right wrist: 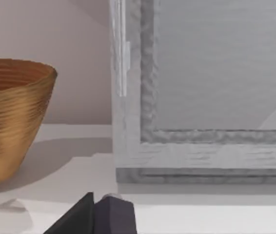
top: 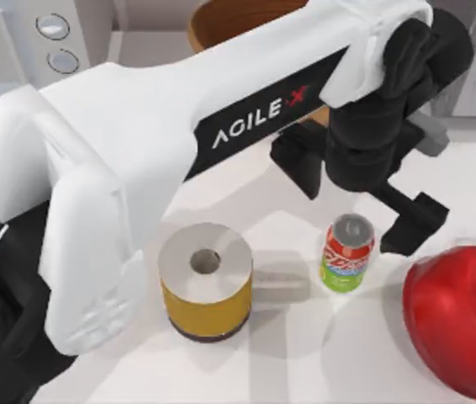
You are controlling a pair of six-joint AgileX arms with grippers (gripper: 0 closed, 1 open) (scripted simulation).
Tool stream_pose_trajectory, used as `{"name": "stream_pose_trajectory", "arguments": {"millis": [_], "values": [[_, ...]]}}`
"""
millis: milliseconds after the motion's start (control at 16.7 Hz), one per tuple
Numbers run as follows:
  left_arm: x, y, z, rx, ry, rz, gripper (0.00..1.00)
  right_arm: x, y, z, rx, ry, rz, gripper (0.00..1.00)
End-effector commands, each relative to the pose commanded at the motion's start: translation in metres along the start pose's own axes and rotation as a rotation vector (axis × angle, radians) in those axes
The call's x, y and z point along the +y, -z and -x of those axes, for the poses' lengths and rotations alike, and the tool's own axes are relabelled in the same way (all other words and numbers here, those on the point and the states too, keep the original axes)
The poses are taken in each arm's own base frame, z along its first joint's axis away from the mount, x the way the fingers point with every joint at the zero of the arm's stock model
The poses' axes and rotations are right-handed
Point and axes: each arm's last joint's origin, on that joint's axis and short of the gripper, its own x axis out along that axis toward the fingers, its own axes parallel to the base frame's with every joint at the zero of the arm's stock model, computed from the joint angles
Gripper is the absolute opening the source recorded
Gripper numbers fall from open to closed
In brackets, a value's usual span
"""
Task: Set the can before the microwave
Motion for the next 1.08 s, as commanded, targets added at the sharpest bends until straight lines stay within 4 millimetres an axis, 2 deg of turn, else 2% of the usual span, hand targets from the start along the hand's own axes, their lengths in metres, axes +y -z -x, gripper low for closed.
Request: {"name": "stream_pose_trajectory", "arguments": {"millis": [180,300,480,660,900,1080], "values": [[0.019,0.001,-0.017,-0.010,0.000,-0.007,1.00,0.000,0.000,0.000,0.000,0.000,0.000,1.00],[0.024,0.003,-0.033,-0.011,-0.001,-0.008,1.00,0.000,0.000,0.000,0.000,0.000,0.000,1.00],[0.012,0.003,-0.052,0.001,-0.001,-0.002,1.00,0.000,0.000,0.000,0.000,0.000,0.000,1.00],[-0.007,0.001,-0.057,0.002,0.000,-0.001,1.00,0.000,0.000,0.000,0.000,0.000,0.000,1.00],[-0.008,0.001,-0.057,0.003,0.000,-0.002,1.00,0.000,0.000,0.000,0.000,0.000,0.000,1.00],[-0.008,0.001,-0.057,0.003,0.000,-0.002,0.77,0.000,0.000,0.000,0.000,0.000,0.000,1.00]]}}
